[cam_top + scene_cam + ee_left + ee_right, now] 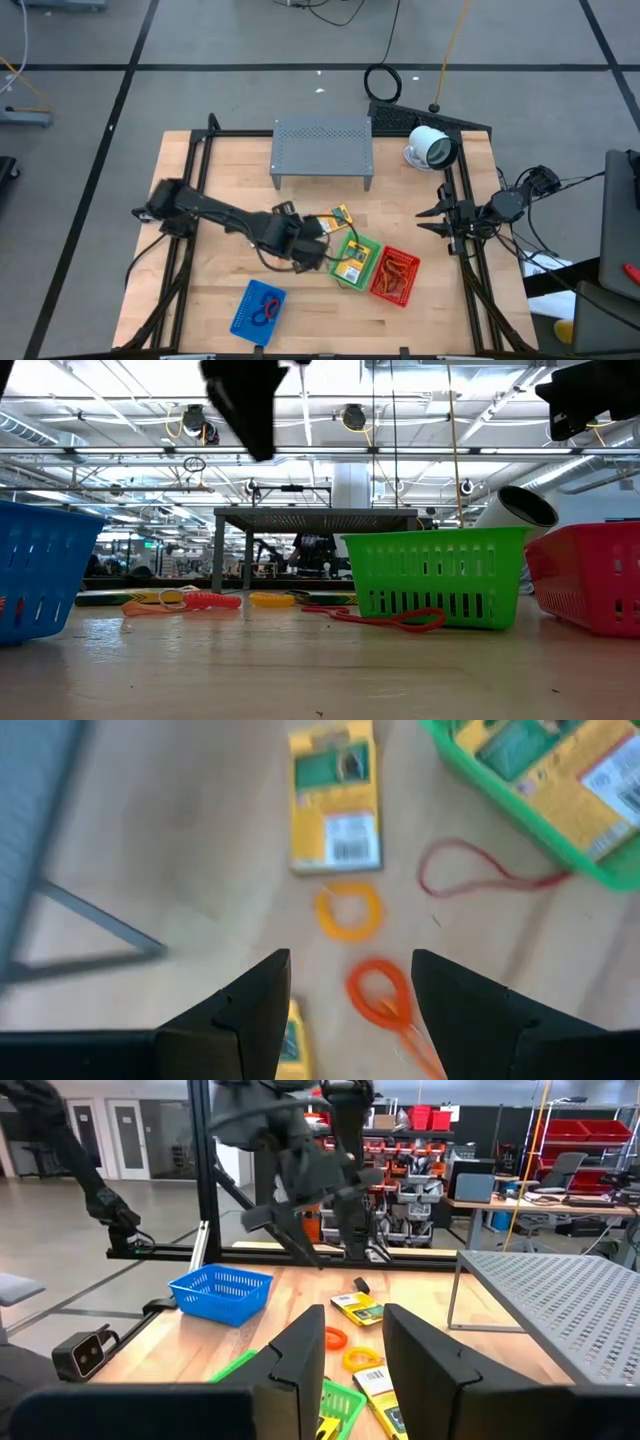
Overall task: Pick & Place Office Desk Supplies
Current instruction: Put the orange spring rubberband band into the blue bin, then put the orange rubber band into the red bin
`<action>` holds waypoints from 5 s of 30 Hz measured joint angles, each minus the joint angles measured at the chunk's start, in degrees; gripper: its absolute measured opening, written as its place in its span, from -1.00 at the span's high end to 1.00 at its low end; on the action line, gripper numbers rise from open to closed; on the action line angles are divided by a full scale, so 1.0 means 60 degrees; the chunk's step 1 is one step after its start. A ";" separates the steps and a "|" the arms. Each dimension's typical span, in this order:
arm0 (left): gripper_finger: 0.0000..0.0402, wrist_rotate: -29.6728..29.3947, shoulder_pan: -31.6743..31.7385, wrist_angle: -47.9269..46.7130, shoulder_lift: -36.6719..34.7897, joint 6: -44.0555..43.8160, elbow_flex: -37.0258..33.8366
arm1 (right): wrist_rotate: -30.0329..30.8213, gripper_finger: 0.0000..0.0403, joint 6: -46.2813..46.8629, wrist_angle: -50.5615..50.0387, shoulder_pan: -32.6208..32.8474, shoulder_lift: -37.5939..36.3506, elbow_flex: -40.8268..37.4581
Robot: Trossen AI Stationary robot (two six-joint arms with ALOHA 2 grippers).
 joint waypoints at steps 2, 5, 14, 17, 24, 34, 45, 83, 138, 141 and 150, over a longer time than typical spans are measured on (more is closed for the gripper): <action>-0.09 0.0752 0.0177 0.0816 -0.0551 -0.0044 -0.1040 | -0.0001 0.53 0.0001 0.0008 -0.0002 -0.0004 0.0003; -0.09 0.1927 0.0435 0.2121 -0.1241 -0.0055 -0.2541 | -0.0001 0.53 0.0000 0.0004 0.0001 -0.0004 -0.0001; -0.09 0.4020 0.1196 0.4769 -0.2260 -0.0496 -0.5533 | -0.0001 0.53 0.0000 0.0004 0.0001 -0.0004 -0.0001; -0.09 0.4432 0.1547 0.5461 -0.2266 -0.0563 -0.6136 | -0.0001 0.53 0.0000 0.0004 -0.0002 -0.0004 -0.0001; -0.09 0.5157 0.1959 0.6998 -0.2262 -0.1679 -0.7272 | 0.0002 0.53 0.0000 0.0004 -0.0003 -0.0004 -0.0001; -0.09 0.4062 0.1850 0.7023 -0.2035 -0.2660 -0.7333 | 0.0002 0.53 0.0000 0.0004 -0.0003 -0.0004 0.0003; -0.09 0.3623 0.1541 0.7283 -0.1231 -0.2962 -0.7293 | -0.0001 0.53 0.0000 0.0000 0.0000 0.0000 0.0000; 0.97 0.0398 -0.0549 0.5279 -0.1387 -0.1684 -0.3783 | 0.0001 0.53 0.0001 0.0004 -0.0001 0.0000 0.0002; 0.19 0.3207 -0.3516 0.4373 -0.2700 -0.6364 -0.6058 | -0.0001 0.53 0.0001 0.0004 -0.0001 0.0000 -0.0001; 0.15 0.3142 -0.3409 0.4667 -0.2700 -0.6401 -0.6058 | 0.0001 0.53 0.0001 0.0004 -0.0001 -0.0002 0.0001; 0.14 0.2259 -0.2396 0.4768 -0.2700 -0.5019 -0.5265 | 0.0001 0.53 0.0000 0.0004 0.0001 0.0000 0.0003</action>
